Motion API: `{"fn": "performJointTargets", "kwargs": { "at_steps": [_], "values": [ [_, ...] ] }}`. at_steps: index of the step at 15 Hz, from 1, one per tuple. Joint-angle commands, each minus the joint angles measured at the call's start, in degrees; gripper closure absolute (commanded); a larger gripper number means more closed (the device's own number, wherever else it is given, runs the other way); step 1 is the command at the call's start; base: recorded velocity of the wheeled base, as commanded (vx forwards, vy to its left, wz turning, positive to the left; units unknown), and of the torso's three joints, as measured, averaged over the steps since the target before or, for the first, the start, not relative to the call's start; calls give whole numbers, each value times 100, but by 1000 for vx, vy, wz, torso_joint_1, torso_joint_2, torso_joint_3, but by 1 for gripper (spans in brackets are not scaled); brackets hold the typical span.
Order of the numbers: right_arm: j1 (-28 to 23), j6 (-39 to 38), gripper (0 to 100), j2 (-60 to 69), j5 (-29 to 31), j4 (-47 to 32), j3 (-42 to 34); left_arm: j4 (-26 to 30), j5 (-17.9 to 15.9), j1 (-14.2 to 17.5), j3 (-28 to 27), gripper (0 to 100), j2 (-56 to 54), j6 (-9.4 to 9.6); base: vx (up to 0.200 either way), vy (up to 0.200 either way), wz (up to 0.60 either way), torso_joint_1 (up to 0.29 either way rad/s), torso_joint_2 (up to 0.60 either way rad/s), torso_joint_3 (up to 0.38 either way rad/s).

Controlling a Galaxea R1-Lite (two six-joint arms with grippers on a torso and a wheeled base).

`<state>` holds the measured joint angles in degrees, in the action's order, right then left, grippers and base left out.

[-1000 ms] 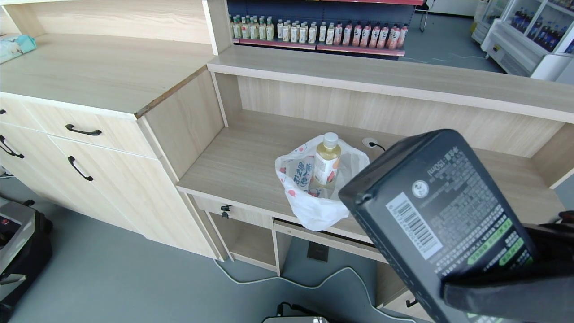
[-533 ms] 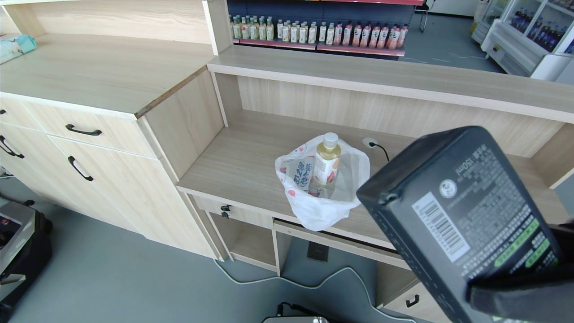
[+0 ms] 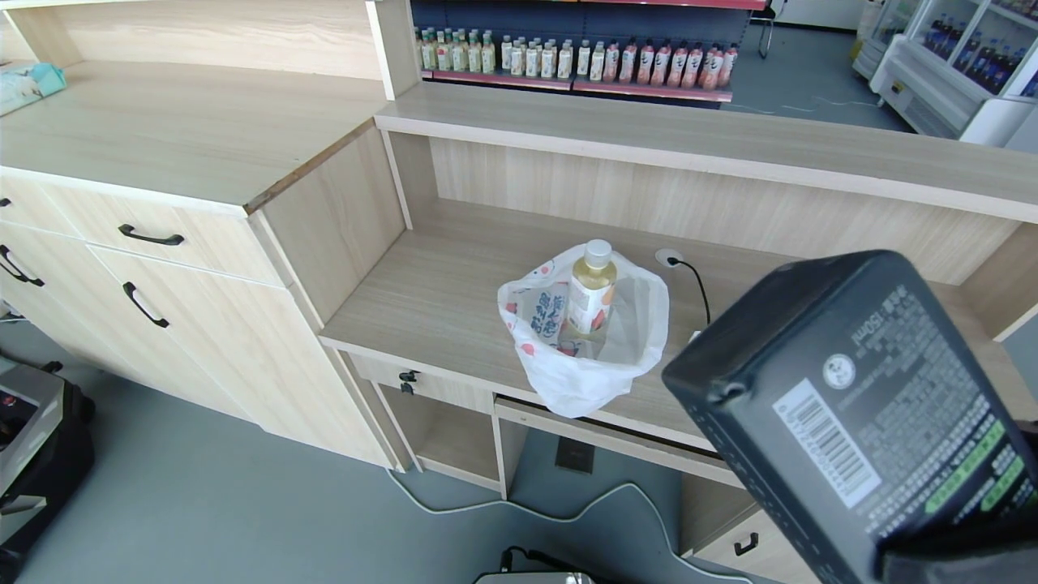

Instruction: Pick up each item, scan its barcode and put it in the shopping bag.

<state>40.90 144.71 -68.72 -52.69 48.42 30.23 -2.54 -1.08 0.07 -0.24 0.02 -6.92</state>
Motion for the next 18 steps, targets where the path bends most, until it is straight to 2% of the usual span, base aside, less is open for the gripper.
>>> {"fn": "performJointTargets", "kwargs": {
  "at_steps": [1,3,4,5,6,9,10,11,12,13,14,16,18],
  "values": [
    [-3,4,100,34,-5,-8,9,-1,3,1,-2,0,-2,-2,0,0,0,0,0,0],
    [-47,4,100,60,-5,-175,-9,-1,3,1,7,0,-2,-2,0,0,0,0,0,0],
    [-337,-31,100,104,13,-597,70,-1,-6,1,-2,0,-2,-2,0,0,0,0,0,0],
    [-1242,-655,100,175,48,-1212,431,-1,-6,1,-2,0,-2,-2,0,0,0,0,0,0],
    [-1998,-1393,100,139,189,-1450,589,-1,3,1,-2,0,-2,-2,0,0,0,0,0,0],
    [-4705,-4997,100,192,602,-1827,361,-1,-6,1,-2,0,-2,-2,0,0,0,0,0,0],
    [-5452,-5937,100,166,734,-1819,404,-1,-6,1,-2,0,-2,-2,0,0,0,0,0,0],
    [-5971,-6869,100,131,1331,-1836,475,-1,-6,1,-2,0,-2,-2,0,0,0,0,0,0],
    [-6085,-7511,100,95,1929,-1854,448,-1,3,1,7,0,-2,-2,0,0,0,0,0,0],
    [-6059,-8803,100,-19,3203,-1836,475,-1,3,1,7,0,-2,-2,0,0,0,0,0,0],
    [-5971,-9444,100,-142,3713,-1827,475,-1,-6,1,-2,0,-2,-2,0,0,0,0,0,0],
    [-5988,-10719,100,-485,4320,-1827,422,-1,3,1,-2,0,-2,-2,0,0,0,0,0,0],
    [-6085,-10842,100,-599,4320,-1819,361,-1,3,1,-2,0,-2,-2,0,0,0,0,0,0]
  ]
}}
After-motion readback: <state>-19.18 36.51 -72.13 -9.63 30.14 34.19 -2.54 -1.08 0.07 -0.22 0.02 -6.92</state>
